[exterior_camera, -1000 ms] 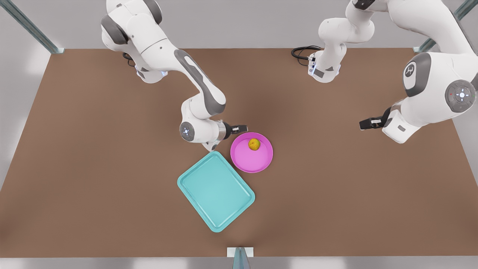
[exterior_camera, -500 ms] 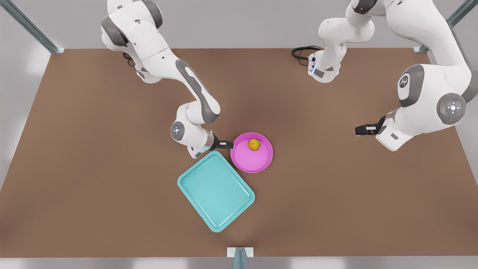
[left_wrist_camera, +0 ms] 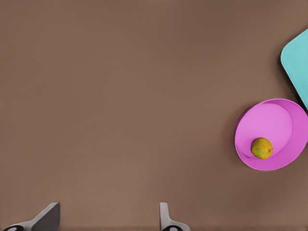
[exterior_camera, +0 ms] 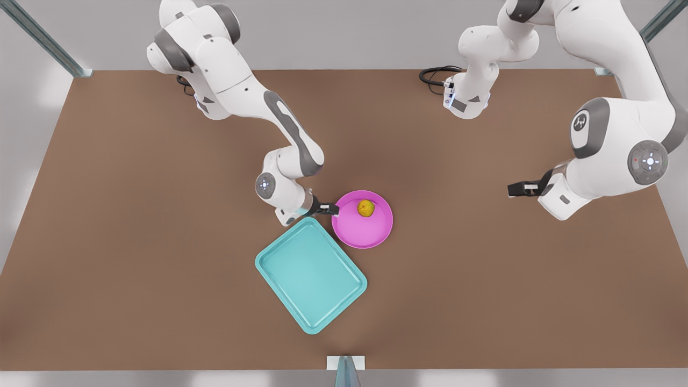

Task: Place the orange on the plate with the left arm and the plate on the tray with the right arm

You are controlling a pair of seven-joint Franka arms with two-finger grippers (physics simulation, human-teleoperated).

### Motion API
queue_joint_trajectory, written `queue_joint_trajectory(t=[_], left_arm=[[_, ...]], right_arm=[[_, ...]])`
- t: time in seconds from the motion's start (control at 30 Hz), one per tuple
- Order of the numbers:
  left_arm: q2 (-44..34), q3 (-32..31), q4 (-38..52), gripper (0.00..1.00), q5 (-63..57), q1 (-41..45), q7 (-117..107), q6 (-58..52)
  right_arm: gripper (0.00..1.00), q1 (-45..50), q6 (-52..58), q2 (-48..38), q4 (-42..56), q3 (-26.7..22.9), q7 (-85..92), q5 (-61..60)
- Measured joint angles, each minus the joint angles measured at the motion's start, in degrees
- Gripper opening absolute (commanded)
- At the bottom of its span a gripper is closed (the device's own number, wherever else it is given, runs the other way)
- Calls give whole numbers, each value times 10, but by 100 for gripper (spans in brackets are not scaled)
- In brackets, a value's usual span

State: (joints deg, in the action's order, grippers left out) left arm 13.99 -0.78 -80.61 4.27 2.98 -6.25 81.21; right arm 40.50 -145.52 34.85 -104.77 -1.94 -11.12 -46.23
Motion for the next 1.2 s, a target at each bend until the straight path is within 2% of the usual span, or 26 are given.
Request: queue_joint_trajectory(t=[0.5,0.53,0.6,0.63,0.7,0.8,0.93,0.97,1.03,1.13,1.2], left_arm=[[1,0,0,100,1,0,2,0],[1,0,0,100,1,0,2,0],[1,0,0,100,1,0,2,0],[1,0,0,100,1,0,2,0],[1,0,0,100,1,0,2,0],[1,0,0,100,1,0,2,0],[0,-1,0,100,1,1,2,-1],[0,-1,0,100,1,1,2,-1],[0,-1,0,100,1,1,2,-1],[0,-1,0,100,1,1,2,-1],[1,-1,0,100,1,1,2,-1]], right_arm=[[100,33,-15,39,9,0,4,-2],[98,36,-16,41,11,-1,4,-2],[77,39,-16,43,12,-1,4,-3],[73,40,-16,43,14,-1,5,-3],[72,39,-16,42,18,-1,4,-3],[59,36,-14,42,19,-1,4,-3],[56,35,-14,46,18,-1,5,-3],[53,36,-14,47,18,-1,5,-3],[36,37,-14,49,19,-1,6,-4],[25,38,-14,48,19,-1,8,-5],[23,39,-14,47,20,-1,10,-7]])
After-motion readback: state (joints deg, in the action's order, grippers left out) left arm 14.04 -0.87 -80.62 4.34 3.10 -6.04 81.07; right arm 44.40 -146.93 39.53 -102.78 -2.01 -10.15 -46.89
